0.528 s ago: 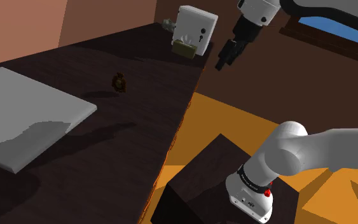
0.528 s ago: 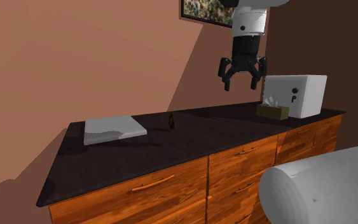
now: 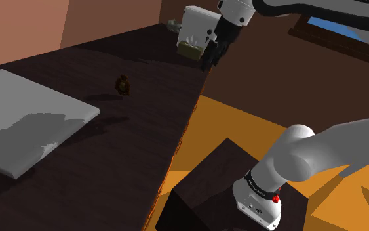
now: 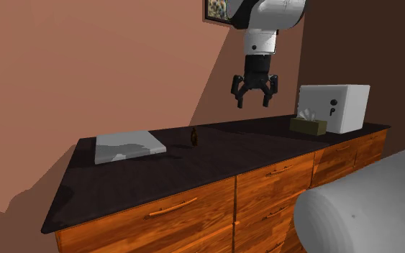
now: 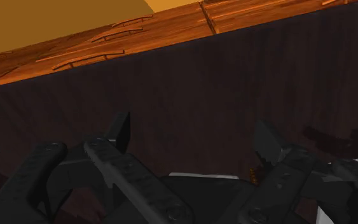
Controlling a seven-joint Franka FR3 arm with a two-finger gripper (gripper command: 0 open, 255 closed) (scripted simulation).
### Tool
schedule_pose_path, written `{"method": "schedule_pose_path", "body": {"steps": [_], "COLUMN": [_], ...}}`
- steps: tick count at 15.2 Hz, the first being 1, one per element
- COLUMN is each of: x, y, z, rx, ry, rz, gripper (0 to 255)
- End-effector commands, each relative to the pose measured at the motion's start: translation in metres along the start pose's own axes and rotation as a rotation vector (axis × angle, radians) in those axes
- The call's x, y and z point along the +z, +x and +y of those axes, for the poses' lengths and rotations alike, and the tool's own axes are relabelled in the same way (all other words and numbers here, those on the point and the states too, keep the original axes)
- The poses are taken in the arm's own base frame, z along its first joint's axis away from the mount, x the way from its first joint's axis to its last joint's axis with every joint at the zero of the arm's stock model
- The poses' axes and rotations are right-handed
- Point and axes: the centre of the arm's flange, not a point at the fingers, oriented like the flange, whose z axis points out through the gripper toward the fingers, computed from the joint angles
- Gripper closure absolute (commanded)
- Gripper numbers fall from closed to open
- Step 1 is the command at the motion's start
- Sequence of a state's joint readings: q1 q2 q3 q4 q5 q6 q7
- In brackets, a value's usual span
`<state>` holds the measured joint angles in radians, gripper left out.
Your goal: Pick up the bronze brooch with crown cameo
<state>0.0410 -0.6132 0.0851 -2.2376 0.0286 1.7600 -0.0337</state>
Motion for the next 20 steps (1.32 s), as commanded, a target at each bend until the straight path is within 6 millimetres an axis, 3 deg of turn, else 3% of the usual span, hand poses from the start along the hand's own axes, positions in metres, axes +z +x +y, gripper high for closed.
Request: {"method": "schedule_pose_path", "body": {"steps": [1, 10, 20], "x": [0.014, 0.066, 0.123], "y": [0.023, 0.121, 0.220], "z": [-0.009, -0.056, -0.124], "rx": [-0.030, -0.163, -0.311], "ry": [0.010, 0.051, 0.096], "rz": [-0.006, -0.031, -0.060], "gripper": [0, 0, 0]}}
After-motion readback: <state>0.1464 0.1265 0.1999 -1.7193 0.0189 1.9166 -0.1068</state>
